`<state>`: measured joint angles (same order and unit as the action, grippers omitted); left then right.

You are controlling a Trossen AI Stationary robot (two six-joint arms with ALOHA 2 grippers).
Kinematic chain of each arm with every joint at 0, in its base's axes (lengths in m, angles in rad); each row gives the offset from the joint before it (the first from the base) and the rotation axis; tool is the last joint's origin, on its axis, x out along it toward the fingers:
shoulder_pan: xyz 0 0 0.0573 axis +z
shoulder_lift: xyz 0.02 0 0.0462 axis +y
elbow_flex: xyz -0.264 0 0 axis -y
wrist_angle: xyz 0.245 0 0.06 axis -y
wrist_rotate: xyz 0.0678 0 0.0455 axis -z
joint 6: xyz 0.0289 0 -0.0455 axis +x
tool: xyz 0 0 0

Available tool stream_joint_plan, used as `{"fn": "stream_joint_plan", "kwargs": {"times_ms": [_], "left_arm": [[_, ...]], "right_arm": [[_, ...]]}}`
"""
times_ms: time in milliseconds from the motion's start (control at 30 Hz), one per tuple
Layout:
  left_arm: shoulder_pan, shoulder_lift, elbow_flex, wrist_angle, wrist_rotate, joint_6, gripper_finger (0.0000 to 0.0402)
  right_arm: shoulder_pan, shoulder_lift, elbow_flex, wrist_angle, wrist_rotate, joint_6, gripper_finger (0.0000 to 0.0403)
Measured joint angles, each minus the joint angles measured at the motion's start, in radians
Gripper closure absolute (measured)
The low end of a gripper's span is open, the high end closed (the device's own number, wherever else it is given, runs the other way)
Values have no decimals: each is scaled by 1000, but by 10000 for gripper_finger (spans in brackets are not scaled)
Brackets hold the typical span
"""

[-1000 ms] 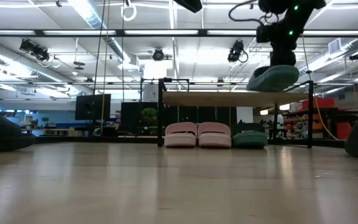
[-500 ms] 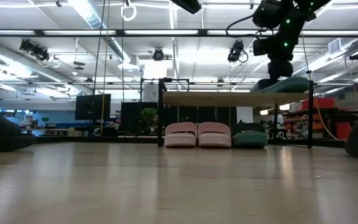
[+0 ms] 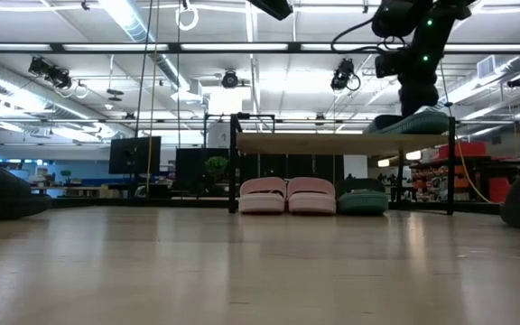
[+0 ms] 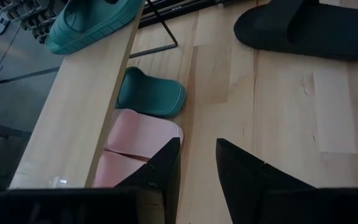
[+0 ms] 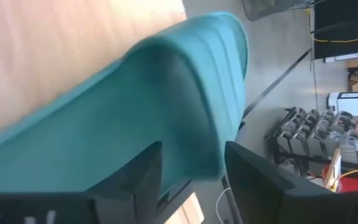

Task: Pick and place slides into the shelf
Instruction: Remove the left dark green slide from under the shelf

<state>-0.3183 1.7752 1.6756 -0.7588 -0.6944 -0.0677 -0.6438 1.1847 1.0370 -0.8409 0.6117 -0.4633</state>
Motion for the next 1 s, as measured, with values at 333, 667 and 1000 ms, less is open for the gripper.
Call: {"fn": "stream_joint_plan", "kwargs": {"times_ms": [333, 667, 1000], "left_arm": [[2, 0, 0, -1, 0, -15, 294], [35, 0, 0, -3, 1, 52, 294], [104, 66, 2, 61, 301, 161, 297]], "right_arm": [[135, -77, 0, -111, -1, 186, 227], [433, -224, 0, -261, -232, 672, 245], [776, -242, -1, -164, -426, 1152, 246]]}}
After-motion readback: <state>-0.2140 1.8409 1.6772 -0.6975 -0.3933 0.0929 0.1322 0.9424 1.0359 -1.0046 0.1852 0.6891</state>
